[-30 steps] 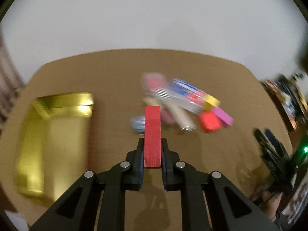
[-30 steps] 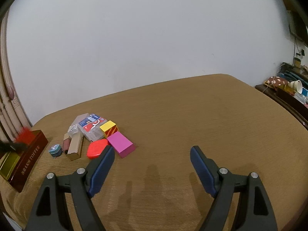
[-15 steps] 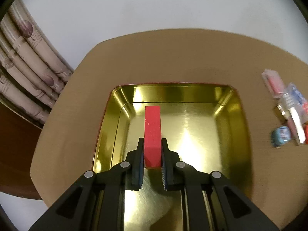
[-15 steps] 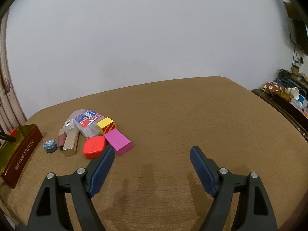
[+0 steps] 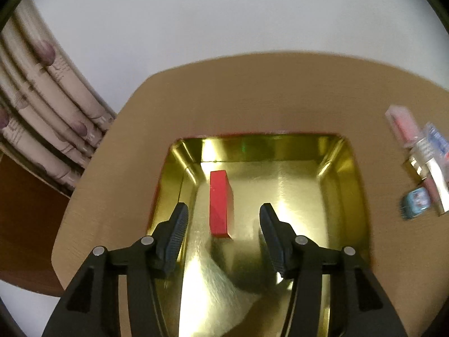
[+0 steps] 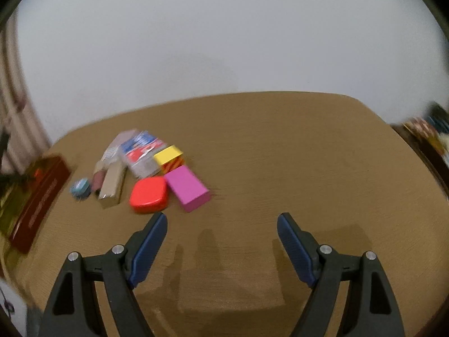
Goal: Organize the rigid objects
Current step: 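Grasp the red block with the left gripper and drop it into the tin, then grasp the pink block with the right gripper and place it in the tin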
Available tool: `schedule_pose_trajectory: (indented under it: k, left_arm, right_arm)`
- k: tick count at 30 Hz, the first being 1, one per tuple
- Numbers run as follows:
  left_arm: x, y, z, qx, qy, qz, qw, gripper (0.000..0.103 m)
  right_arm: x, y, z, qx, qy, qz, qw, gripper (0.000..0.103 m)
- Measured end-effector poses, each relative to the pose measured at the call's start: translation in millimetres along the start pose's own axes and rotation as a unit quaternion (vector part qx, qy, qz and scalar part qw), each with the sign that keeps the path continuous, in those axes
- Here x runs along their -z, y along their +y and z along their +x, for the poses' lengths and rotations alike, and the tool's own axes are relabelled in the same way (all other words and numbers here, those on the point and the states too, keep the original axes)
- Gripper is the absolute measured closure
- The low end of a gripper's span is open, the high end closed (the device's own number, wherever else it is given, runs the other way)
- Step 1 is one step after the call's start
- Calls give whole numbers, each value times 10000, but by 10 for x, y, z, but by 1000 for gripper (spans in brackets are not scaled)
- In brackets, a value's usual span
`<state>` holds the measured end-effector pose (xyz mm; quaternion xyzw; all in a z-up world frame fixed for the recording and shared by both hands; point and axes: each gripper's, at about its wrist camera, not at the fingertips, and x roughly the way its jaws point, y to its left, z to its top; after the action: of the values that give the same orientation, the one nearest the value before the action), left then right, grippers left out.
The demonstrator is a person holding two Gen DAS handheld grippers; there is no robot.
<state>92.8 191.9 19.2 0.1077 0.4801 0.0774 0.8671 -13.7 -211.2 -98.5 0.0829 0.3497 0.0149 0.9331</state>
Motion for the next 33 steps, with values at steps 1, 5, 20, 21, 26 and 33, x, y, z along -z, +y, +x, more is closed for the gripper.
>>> schedule_pose_trajectory:
  k: [1,5,20,21,26,33]
  left_arm:
    - [22,17,-121,64,-99,-77,9999,52]
    - [218,-52,-553,562,-269,-284,9977,33]
    - [1271,-754,-1358,1958,-49,-347,9800,32]
    - [1314,-793,-1363,2040,36,-320,9784,32]
    - [1478,-792,-1333,1978,164,-301,9796,32]
    - [1669,-764,-1365,1950,153,-469,9796,32]
  right_arm:
    - [-53,33,24,-7,75,-250,9997,20]
    - [-269,100,201,-187,377,-1269,9910,20]
    - [-563,327,843,-528,1519,-2484,9552,22]
    - [-587,364,919,-512,1571,-2535,9531,25]
    - [-595,432,1079,-656,1942,-2632,9427,66]
    - [-573,508,978,-623,1988,-2535,9446,73]
